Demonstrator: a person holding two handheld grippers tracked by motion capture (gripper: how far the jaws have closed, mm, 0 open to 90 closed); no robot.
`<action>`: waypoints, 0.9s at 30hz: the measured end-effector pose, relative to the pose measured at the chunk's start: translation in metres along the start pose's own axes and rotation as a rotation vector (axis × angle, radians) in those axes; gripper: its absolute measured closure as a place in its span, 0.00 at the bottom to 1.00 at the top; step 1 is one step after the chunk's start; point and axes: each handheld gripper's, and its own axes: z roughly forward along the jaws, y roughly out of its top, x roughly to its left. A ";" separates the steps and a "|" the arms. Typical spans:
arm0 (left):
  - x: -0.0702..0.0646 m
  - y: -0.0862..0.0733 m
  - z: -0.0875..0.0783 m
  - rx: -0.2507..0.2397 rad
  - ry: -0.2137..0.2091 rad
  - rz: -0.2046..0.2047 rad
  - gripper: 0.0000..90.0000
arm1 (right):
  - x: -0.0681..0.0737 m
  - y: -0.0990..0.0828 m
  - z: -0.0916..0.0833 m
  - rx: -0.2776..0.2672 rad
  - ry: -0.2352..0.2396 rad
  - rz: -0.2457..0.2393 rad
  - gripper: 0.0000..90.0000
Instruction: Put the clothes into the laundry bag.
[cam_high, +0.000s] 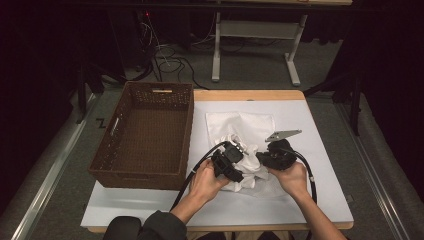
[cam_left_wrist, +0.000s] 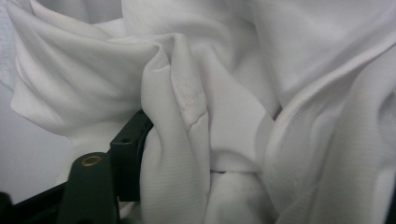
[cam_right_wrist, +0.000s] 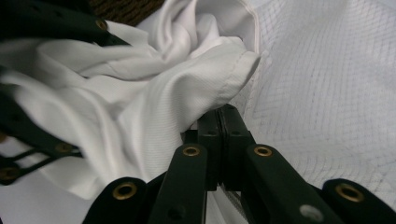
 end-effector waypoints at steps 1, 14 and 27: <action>0.000 -0.002 -0.005 -0.007 -0.015 0.005 0.35 | 0.000 -0.001 0.000 0.009 -0.003 -0.007 1.00; 0.010 -0.005 -0.021 -0.083 -0.051 -0.037 0.56 | -0.003 -0.012 0.012 0.060 -0.015 -0.002 0.94; 0.004 -0.010 -0.024 -0.078 -0.091 0.071 0.75 | -0.011 -0.012 0.016 0.072 -0.054 0.017 1.00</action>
